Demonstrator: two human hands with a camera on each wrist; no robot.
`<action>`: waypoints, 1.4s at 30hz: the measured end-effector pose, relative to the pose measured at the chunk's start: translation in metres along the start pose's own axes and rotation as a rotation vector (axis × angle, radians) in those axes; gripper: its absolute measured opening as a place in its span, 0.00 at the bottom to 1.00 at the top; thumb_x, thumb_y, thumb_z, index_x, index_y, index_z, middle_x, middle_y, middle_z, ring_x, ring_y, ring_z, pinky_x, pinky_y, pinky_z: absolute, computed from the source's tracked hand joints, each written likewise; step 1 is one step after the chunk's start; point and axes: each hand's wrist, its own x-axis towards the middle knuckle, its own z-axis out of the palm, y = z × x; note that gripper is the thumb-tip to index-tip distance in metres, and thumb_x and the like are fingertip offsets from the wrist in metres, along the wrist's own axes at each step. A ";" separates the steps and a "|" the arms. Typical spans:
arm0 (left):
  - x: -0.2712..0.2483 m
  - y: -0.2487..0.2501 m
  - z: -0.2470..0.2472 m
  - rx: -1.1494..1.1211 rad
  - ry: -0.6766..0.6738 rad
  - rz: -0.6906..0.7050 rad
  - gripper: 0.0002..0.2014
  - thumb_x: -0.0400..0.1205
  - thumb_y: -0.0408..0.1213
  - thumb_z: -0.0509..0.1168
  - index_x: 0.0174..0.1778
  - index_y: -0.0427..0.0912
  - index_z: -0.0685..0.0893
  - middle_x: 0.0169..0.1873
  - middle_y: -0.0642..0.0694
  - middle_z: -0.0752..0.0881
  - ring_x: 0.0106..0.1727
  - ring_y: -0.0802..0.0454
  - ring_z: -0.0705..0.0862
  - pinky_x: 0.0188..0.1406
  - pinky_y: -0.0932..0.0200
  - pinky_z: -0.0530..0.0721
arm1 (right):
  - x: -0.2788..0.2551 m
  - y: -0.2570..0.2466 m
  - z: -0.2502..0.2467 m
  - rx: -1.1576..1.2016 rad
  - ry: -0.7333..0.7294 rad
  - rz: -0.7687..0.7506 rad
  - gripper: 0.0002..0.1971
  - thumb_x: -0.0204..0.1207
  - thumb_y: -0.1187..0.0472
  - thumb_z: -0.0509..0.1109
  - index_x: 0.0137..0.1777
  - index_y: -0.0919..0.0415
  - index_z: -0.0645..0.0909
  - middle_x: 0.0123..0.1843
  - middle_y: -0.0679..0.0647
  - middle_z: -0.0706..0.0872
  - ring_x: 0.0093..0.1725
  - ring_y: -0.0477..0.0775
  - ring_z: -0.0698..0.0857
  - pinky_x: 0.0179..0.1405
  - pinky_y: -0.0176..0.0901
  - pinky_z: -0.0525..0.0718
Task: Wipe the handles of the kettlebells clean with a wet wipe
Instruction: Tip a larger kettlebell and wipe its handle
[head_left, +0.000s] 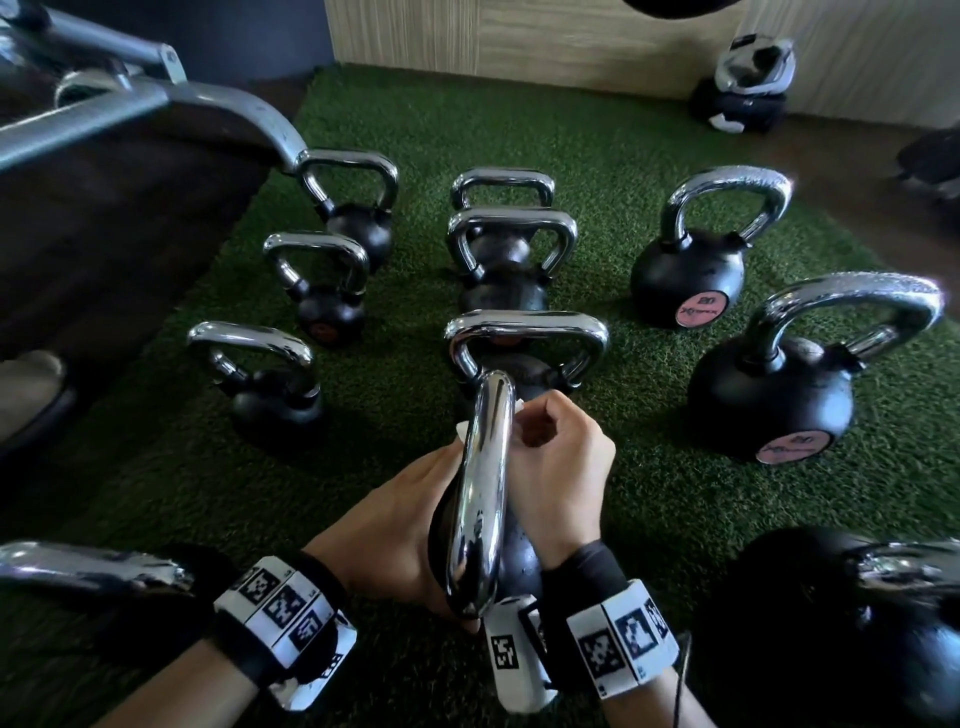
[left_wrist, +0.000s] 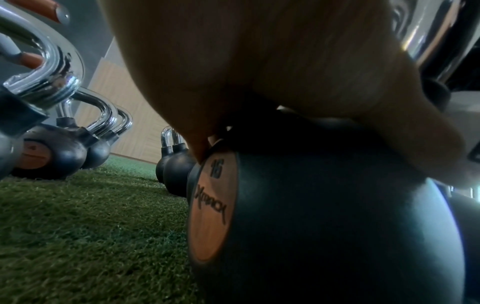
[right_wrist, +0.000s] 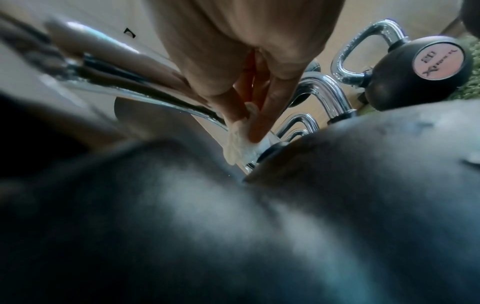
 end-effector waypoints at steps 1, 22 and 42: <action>0.000 0.000 0.001 -0.002 0.012 0.010 0.65 0.60 0.63 0.86 0.89 0.48 0.59 0.77 0.84 0.55 0.82 0.73 0.62 0.80 0.70 0.67 | -0.001 -0.001 0.000 0.003 0.008 -0.015 0.11 0.68 0.72 0.78 0.31 0.57 0.83 0.27 0.41 0.83 0.33 0.33 0.83 0.31 0.20 0.73; 0.039 -0.006 -0.033 -0.380 -0.178 -0.282 0.39 0.74 0.41 0.68 0.78 0.73 0.63 0.69 0.54 0.85 0.59 0.51 0.89 0.65 0.43 0.87 | -0.063 -0.014 -0.071 0.297 -0.643 0.299 0.14 0.74 0.61 0.68 0.54 0.60 0.92 0.54 0.60 0.89 0.56 0.61 0.89 0.59 0.69 0.83; 0.063 -0.010 -0.036 -0.347 0.214 -0.230 0.12 0.71 0.48 0.76 0.49 0.53 0.90 0.43 0.58 0.92 0.49 0.56 0.89 0.56 0.53 0.85 | -0.068 -0.020 -0.100 -0.217 -0.378 -0.166 0.10 0.63 0.53 0.88 0.42 0.52 0.93 0.45 0.42 0.91 0.42 0.45 0.90 0.39 0.39 0.87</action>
